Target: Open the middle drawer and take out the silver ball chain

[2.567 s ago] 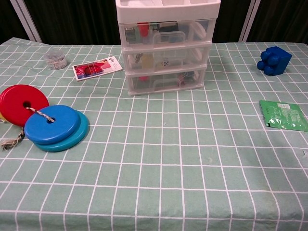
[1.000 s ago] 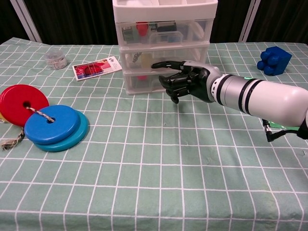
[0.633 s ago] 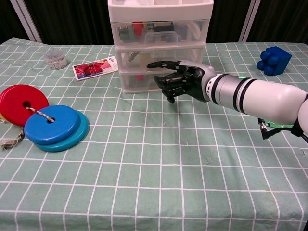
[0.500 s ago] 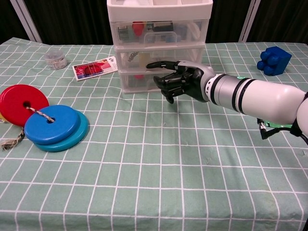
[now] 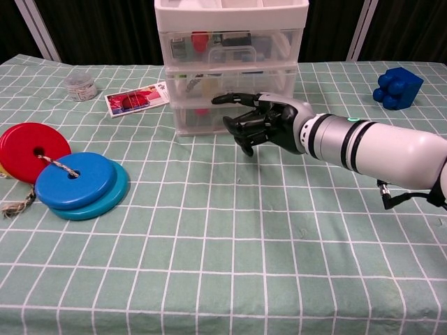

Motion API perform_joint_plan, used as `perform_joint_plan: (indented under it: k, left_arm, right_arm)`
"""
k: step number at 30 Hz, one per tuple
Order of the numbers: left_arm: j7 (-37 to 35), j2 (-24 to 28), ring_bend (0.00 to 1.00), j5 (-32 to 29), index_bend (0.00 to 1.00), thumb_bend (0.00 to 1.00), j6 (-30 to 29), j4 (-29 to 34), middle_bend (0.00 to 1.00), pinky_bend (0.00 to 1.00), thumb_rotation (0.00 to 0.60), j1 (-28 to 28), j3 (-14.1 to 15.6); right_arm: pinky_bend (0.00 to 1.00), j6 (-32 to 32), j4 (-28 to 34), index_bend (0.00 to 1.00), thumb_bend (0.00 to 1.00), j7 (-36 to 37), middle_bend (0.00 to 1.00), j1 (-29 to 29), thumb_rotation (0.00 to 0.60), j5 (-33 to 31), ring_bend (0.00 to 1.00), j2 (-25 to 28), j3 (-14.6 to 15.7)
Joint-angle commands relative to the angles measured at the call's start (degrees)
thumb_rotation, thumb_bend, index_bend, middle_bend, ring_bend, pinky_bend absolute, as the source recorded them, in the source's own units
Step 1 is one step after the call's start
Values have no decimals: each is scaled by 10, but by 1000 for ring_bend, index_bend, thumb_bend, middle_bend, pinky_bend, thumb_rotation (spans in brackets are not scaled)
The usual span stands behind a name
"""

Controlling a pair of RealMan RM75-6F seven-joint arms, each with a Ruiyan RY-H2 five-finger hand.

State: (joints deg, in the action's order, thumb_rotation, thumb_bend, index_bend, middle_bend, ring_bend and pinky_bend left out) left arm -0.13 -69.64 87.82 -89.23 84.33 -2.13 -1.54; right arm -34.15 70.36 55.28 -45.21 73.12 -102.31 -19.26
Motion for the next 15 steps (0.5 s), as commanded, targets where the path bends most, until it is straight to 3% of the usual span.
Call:
perform_joint_plan:
  k: [1, 8, 13, 15]
  left_arm:
    - [0, 0, 179, 0, 296, 41, 0, -1, 215, 198, 600, 0, 0]
    - [0, -1, 179, 2, 296, 40, 1, -1, 216, 198, 600, -1, 0]
    - [1, 0, 179, 2, 296, 40, -3, 0, 215, 197, 600, 0, -1]
    - [2, 1, 179, 2, 296, 40, -3, 1, 216, 198, 600, 0, -1]
  right_arm:
    - [730, -5, 9, 271, 477, -2, 785, 6, 600, 5, 710, 4, 8]
    - [730, -15, 25, 255, 477, -9, 781, 18, 600, 6, 708, 12, 22]
    - [730, -23, 51, 32, 477, -18, 766, 28, 600, 20, 706, 31, 39]
    - [730, -34, 73, 0, 477, -36, 761, 36, 600, 32, 706, 49, 50]
